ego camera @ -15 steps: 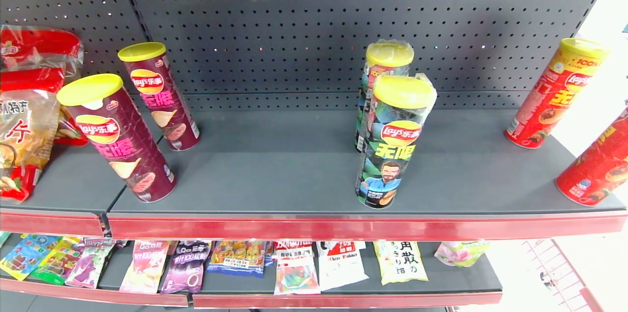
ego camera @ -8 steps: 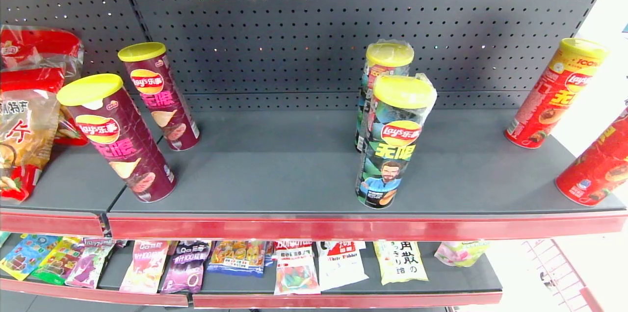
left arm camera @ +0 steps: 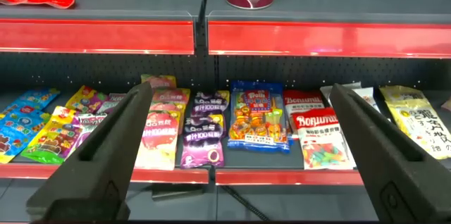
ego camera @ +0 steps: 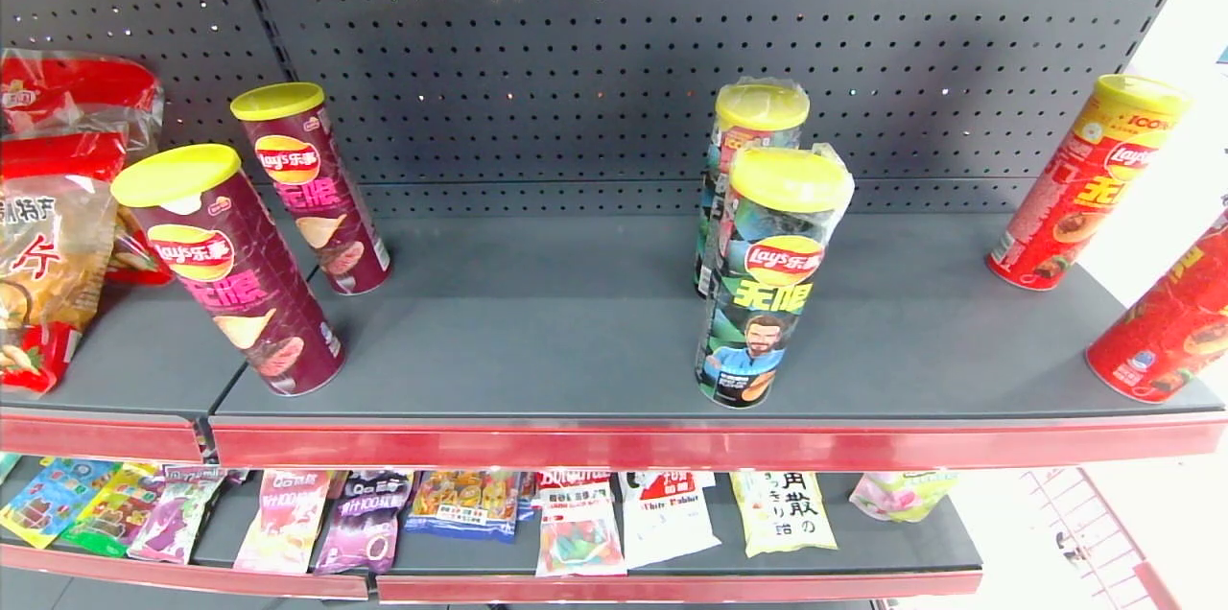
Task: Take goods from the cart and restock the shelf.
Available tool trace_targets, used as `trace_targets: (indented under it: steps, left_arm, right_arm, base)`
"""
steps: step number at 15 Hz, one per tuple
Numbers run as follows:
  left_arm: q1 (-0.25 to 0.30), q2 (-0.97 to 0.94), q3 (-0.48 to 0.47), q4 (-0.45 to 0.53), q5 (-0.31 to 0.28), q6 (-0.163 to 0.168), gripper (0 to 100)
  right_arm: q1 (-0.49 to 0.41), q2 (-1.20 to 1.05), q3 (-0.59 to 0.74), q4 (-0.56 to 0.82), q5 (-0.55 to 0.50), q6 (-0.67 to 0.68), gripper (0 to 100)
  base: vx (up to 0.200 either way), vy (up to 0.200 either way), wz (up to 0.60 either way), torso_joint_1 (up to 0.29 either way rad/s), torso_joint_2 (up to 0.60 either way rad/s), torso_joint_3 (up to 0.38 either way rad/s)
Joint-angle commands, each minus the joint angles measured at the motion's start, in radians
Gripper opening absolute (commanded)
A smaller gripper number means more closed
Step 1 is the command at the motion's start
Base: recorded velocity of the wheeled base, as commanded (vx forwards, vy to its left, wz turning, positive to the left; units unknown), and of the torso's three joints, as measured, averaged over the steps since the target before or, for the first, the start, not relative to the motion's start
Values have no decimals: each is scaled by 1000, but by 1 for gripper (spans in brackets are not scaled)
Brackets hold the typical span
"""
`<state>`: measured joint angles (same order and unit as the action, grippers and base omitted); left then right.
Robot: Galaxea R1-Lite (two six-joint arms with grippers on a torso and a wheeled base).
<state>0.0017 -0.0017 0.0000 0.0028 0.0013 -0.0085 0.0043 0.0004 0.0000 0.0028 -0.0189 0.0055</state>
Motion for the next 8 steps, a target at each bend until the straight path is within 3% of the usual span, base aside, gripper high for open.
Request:
trace_targets:
  steps: [1,8]
  left_arm:
    - [0,2,0,0,0,-1,100]
    - [0,2,0,0,0,-1,100]
  right_arm:
    - [0,0,0,0,1,-1,100]
    - [0,0,0,0,1,-1,100]
  base:
    - [0,0,0,0,0,0]
    - [0,0,0,0,0,0]
